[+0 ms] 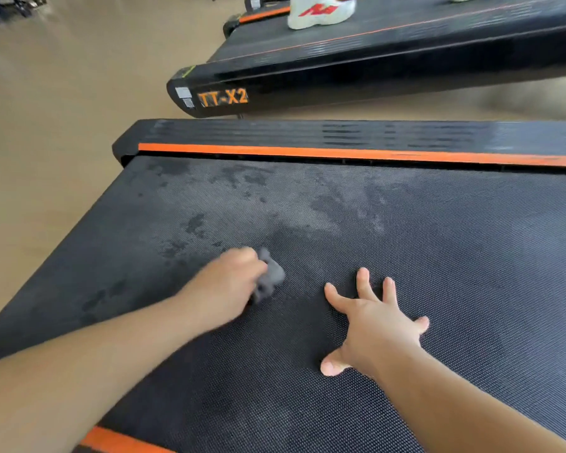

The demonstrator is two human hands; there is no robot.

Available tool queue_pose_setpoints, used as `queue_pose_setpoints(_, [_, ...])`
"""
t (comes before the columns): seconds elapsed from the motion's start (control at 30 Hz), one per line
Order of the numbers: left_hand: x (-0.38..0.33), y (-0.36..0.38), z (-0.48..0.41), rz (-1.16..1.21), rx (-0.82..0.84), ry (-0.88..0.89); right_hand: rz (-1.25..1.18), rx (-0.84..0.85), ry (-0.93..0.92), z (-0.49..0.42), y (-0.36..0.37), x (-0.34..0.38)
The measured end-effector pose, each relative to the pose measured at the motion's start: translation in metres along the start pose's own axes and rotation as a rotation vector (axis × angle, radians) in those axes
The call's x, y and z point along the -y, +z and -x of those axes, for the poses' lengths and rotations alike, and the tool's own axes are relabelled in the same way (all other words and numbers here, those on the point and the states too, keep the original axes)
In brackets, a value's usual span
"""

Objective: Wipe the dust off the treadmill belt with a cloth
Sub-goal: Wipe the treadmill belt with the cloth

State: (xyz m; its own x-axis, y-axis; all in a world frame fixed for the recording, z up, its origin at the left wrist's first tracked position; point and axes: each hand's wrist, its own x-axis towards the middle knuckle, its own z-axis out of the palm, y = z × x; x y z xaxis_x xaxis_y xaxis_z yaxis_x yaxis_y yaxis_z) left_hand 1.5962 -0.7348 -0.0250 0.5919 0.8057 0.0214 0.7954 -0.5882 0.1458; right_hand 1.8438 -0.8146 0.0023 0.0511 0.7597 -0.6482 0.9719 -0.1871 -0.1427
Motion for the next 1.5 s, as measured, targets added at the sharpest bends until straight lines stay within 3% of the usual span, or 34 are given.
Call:
queue_pose_setpoints(0.1, [0.011, 0.003, 0.008, -0.048, -0.152, -0.362, -0.008, -0.002, 0.001, 0.0, 0.0, 0.0])
queue_pose_setpoints(0.13, [-0.01, 0.004, 0.01, -0.026, -0.153, -0.333, -0.005, 0.003, 0.003, 0.0, 0.0, 0.001])
queue_pose_setpoints(0.2, [-0.052, 0.005, 0.02, 0.057, -0.021, -0.108, -0.001, 0.013, 0.007, 0.002, -0.002, 0.001])
queue_pose_setpoints(0.27, [-0.054, -0.002, 0.02, 0.09, 0.119, 0.066, 0.004, 0.013, 0.004, 0.002, -0.003, 0.002])
queue_pose_setpoints(0.3, [-0.038, -0.004, 0.014, 0.07, 0.115, 0.062, 0.009, 0.015, 0.004, 0.003, -0.003, 0.002])
queue_pose_setpoints(0.43, [-0.006, 0.001, 0.003, -0.016, -0.104, -0.453, 0.021, 0.07, -0.003, 0.003, -0.007, 0.003])
queue_pose_setpoints(0.47, [-0.021, 0.005, 0.006, -0.02, -0.113, -0.435, 0.026, 0.083, -0.009, 0.003, -0.01, 0.004])
queue_pose_setpoints(0.53, [-0.057, 0.007, 0.017, 0.051, -0.056, -0.211, 0.039, 0.072, -0.024, 0.002, -0.021, 0.003])
queue_pose_setpoints(0.63, [-0.047, -0.008, 0.019, 0.151, 0.121, 0.004, 0.068, -0.076, -0.029, -0.004, -0.039, -0.005])
queue_pose_setpoints(0.7, [-0.024, -0.009, 0.002, 0.131, 0.089, -0.128, 0.1, -0.148, 0.0, -0.012, -0.044, -0.018])
queue_pose_setpoints(0.77, [-0.026, 0.0, -0.019, 0.107, -0.08, -0.397, 0.082, -0.135, 0.064, -0.019, -0.046, -0.035])
queue_pose_setpoints(0.8, [-0.042, 0.008, -0.028, 0.055, -0.129, -0.448, 0.068, -0.12, 0.088, -0.022, -0.045, -0.044])
queue_pose_setpoints(0.83, [-0.067, 0.016, -0.033, 0.056, -0.139, -0.411, 0.057, -0.11, 0.098, -0.024, -0.045, -0.053])
queue_pose_setpoints(0.9, [-0.109, 0.026, -0.037, 0.135, -0.055, -0.15, 0.026, -0.106, 0.084, -0.028, -0.044, -0.065])
queue_pose_setpoints(1.0, [-0.088, 0.025, -0.059, 0.097, 0.019, 0.178, -0.018, -0.106, 0.059, -0.031, -0.041, -0.071])
queue_pose_setpoints(1.03, [-0.071, 0.024, -0.07, 0.045, -0.001, 0.13, -0.025, -0.103, 0.057, -0.032, -0.04, -0.071])
queue_pose_setpoints(1.13, [-0.048, 0.022, -0.098, 0.081, -0.174, -0.312, -0.055, -0.111, 0.058, -0.035, -0.036, -0.072])
queue_pose_setpoints(1.17, [-0.059, 0.025, -0.103, 0.047, -0.19, -0.347, -0.059, -0.114, 0.058, -0.036, -0.036, -0.071])
queue_pose_setpoints(1.3, [-0.098, 0.032, -0.103, 0.12, -0.019, 0.056, -0.058, -0.11, 0.068, -0.039, -0.036, -0.07])
queue_pose_setpoints(1.37, [-0.074, 0.02, -0.115, 0.102, 0.05, 0.107, -0.059, -0.108, 0.068, -0.039, -0.036, -0.07])
queue_pose_setpoints(1.5, [-0.039, 0.015, -0.149, 0.021, -0.148, -0.361, -0.069, -0.11, 0.074, -0.04, -0.035, -0.07])
